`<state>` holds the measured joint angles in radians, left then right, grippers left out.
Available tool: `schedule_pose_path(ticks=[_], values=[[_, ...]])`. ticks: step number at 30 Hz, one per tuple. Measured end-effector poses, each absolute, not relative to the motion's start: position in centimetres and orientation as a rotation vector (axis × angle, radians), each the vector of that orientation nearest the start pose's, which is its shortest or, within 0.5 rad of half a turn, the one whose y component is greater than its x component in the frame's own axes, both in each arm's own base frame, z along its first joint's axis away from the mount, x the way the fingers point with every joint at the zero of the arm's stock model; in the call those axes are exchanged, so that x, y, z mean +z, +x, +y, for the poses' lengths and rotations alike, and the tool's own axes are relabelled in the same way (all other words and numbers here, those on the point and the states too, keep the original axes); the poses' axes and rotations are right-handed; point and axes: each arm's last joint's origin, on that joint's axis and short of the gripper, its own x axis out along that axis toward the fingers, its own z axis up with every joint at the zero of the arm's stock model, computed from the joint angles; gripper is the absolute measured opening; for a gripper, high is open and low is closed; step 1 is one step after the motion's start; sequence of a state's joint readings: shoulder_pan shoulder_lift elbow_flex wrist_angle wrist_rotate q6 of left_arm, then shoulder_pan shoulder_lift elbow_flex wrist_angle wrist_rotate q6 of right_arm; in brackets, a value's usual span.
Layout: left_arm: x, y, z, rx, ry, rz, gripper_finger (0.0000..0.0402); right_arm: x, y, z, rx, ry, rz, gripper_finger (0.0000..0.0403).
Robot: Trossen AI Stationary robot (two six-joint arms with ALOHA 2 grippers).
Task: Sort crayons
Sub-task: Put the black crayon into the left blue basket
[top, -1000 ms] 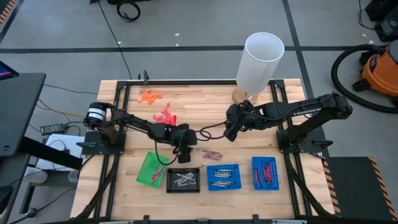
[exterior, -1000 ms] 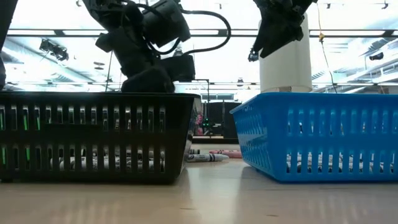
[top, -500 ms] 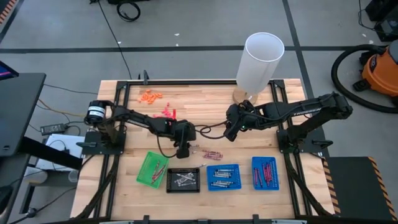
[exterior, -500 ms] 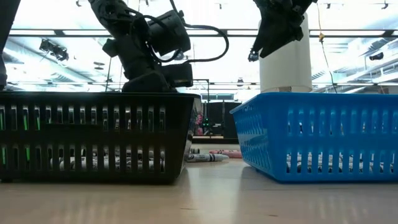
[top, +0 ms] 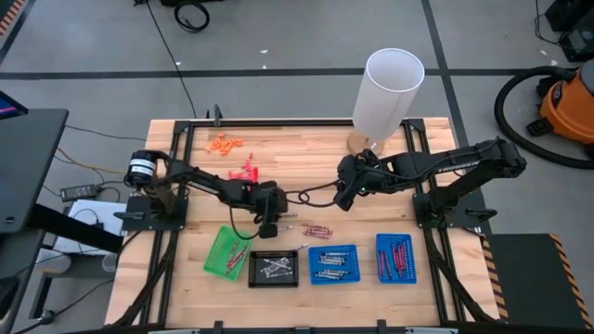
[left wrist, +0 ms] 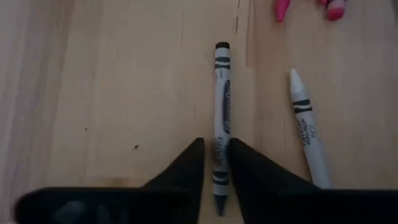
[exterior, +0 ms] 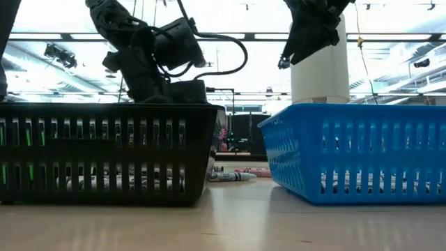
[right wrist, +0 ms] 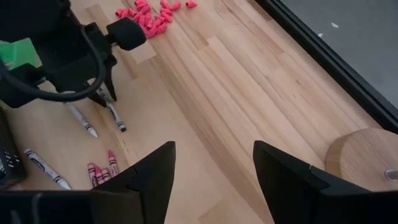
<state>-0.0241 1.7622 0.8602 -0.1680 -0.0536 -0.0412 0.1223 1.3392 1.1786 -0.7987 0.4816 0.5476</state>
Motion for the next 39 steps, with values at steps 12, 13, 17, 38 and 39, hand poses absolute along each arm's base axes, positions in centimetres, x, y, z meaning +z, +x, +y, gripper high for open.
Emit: schedule_pose_path(ticks=[12, 13, 17, 38, 39], values=[[13.7, 30.9, -1.2, 0.094, -0.123, 1.034, 0.0015, 30.8, 26.7, 2.0, -0.539, 0.243, 0.748, 0.0224], [14.2, 30.8, -1.2, 0.095, -0.129, 1.012, 0.0015, 30.9, 26.8, 2.0, -0.532, 0.244, 0.734, 0.0224], [16.7, 30.8, -1.2, 0.102, -0.157, 0.903, 0.0015, 31.4, 26.7, 1.9, -0.527, 0.256, 0.701, 0.0224], [20.0, 36.3, -6.8, -0.064, -0.382, 0.638, 0.0015, 31.8, 24.3, -1.2, -0.724, 0.313, 0.753, 0.0224], [19.9, 36.8, -7.3, -0.069, -0.377, 0.656, 0.0016, 31.8, 24.1, -1.3, -0.732, 0.317, 0.758, 0.0224]])
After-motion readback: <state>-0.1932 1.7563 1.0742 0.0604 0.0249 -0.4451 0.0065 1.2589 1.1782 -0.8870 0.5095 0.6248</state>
